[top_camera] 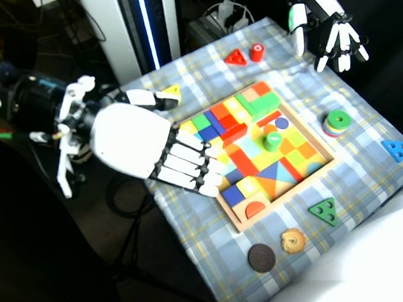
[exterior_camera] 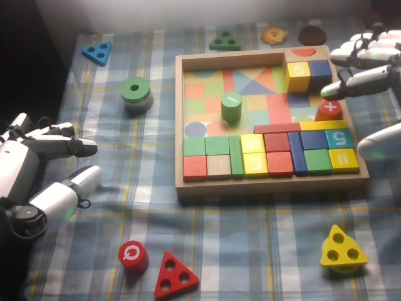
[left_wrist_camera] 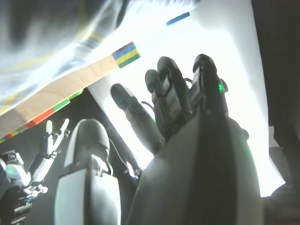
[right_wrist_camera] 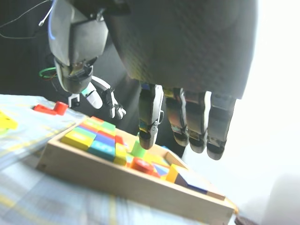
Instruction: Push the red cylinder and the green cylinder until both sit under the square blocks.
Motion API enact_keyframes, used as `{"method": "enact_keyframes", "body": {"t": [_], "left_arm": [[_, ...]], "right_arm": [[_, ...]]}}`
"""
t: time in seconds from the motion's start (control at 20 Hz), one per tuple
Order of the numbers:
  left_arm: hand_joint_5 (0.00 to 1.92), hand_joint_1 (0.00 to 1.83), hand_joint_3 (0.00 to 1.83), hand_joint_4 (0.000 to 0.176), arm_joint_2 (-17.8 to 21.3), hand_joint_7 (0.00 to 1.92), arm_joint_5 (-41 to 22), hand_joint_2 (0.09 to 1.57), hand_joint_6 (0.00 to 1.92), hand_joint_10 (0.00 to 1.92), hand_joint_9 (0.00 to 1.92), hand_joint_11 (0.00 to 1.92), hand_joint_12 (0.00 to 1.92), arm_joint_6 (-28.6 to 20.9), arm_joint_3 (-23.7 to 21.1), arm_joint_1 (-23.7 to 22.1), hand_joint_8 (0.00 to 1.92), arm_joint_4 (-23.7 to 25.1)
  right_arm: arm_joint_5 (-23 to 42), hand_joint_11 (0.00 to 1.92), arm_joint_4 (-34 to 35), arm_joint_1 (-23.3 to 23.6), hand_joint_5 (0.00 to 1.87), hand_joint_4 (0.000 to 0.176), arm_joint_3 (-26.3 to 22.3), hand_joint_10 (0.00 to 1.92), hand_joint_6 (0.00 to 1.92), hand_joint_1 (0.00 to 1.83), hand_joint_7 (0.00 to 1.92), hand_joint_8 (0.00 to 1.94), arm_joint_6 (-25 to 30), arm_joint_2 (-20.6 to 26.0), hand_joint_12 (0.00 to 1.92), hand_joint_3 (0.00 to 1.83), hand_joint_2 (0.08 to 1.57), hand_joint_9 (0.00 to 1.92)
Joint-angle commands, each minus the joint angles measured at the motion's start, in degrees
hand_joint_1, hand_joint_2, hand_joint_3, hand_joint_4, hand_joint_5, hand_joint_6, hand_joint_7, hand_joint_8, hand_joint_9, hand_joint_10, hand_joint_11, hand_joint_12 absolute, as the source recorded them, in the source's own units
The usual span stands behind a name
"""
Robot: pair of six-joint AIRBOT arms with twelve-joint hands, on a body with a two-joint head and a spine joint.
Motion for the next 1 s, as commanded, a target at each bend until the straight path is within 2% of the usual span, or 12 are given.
{"method": "enact_keyframes", "body": {"t": [0.0,0.2,0.3,0.35,0.45,0.5,0.55,0.6,0.7,0.75,0.85,0.95], "left_arm": [[0.91,0.69,0.01,0.009,0.35,0.50,-6.56,1.26,0.00,0.00,0.39,0.00,0.00,-0.50,0.17,-0.44,0.00,2.40],[0.92,0.70,0.00,0.012,0.32,0.51,-6.46,1.26,0.01,0.01,0.41,0.00,0.00,-0.60,0.27,-0.45,0.01,2.39],[0.93,0.69,0.00,0.000,0.25,0.51,-6.35,1.26,0.01,0.01,0.40,0.00,0.00,-0.67,0.38,-0.45,0.00,2.36],[0.92,0.68,0.00,0.000,0.25,0.50,-6.29,1.26,0.00,0.00,0.39,0.00,0.00,-0.67,0.39,-0.45,0.00,2.38],[0.93,0.68,0.00,0.000,0.28,0.51,-5.98,1.25,0.00,0.00,0.40,0.00,0.00,-0.69,0.50,-0.47,0.01,2.47],[0.92,0.68,0.00,0.009,0.28,0.51,-5.86,1.26,0.00,0.00,0.40,0.00,0.00,-0.74,0.54,-0.48,0.00,2.50],[0.93,0.70,0.00,0.000,0.26,0.51,-5.76,1.25,0.00,0.00,0.40,0.00,0.00,-0.77,0.55,-0.48,0.00,2.53],[0.94,0.71,0.00,0.000,0.23,0.51,-5.70,1.25,0.01,0.00,0.40,0.00,0.00,-0.78,0.59,-0.49,0.00,2.58],[0.94,0.70,0.00,0.000,0.26,0.51,-5.67,1.25,0.00,0.00,0.39,0.00,0.00,-0.79,0.63,-0.56,0.00,2.74],[0.94,0.69,0.00,0.000,0.31,0.51,-5.52,1.25,0.00,0.01,0.40,0.00,0.00,-0.79,0.73,-0.67,0.00,2.89],[0.93,0.69,0.00,0.005,0.31,0.51,-5.30,1.24,0.00,0.01,0.41,0.00,0.00,-0.79,0.96,-0.82,0.00,2.90],[0.91,0.68,0.00,0.032,0.36,0.51,-5.36,1.24,0.00,0.01,0.40,0.00,0.00,-0.79,0.90,-0.82,0.00,2.91]], "right_arm": [[6.26,0.00,2.42,1.21,0.34,0.151,0.00,0.00,0.00,0.00,0.00,0.00,-0.23,0.05,0.00,0.00,0.90,0.00],[6.94,0.00,2.53,3.10,0.32,0.089,2.99,0.00,0.00,0.00,0.00,0.00,-0.50,-4.60,0.00,0.01,0.94,0.00],[7.21,0.00,2.27,4.27,0.31,0.100,5.57,0.00,0.00,0.00,0.00,0.00,-0.50,-8.55,0.00,0.01,0.93,0.00],[7.21,0.00,1.70,4.88,0.33,0.125,6.27,0.00,0.00,0.00,0.00,0.00,-0.50,-9.84,0.00,0.01,0.94,0.00],[7.20,0.00,0.60,6.20,0.30,0.105,7.86,0.00,0.00,0.00,0.00,0.00,-0.50,-12.60,0.00,0.02,0.97,0.00],[7.19,0.00,0.27,6.43,0.29,0.111,8.68,0.00,0.00,0.00,0.00,0.00,-0.49,-13.78,0.00,0.02,0.97,0.00],[7.17,0.00,0.03,6.53,0.28,0.125,9.43,0.00,0.00,0.00,0.00,0.00,-0.45,-14.77,0.00,0.02,0.98,0.00],[7.15,0.00,-0.15,6.59,0.27,0.166,10.20,0.00,0.00,0.00,0.00,0.00,-0.36,-15.74,0.00,0.02,0.98,0.00],[7.16,0.00,-0.84,6.98,0.27,0.152,10.95,0.00,0.00,0.00,0.00,0.00,0.46,-16.74,0.00,0.02,1.00,0.00],[7.16,0.00,-1.10,7.21,0.27,0.099,11.05,0.00,0.00,0.00,0.00,0.00,0.50,-17.08,0.00,0.02,0.99,0.00],[7.15,0.00,-1.46,7.28,0.26,0.084,11.59,0.00,0.00,0.00,0.00,0.00,0.52,-17.98,0.00,0.00,0.94,0.00],[7.09,0.00,-2.03,7.28,0.26,0.089,12.27,0.00,0.01,0.00,0.00,0.00,0.78,-18.98,0.00,0.00,0.93,0.00]]}}
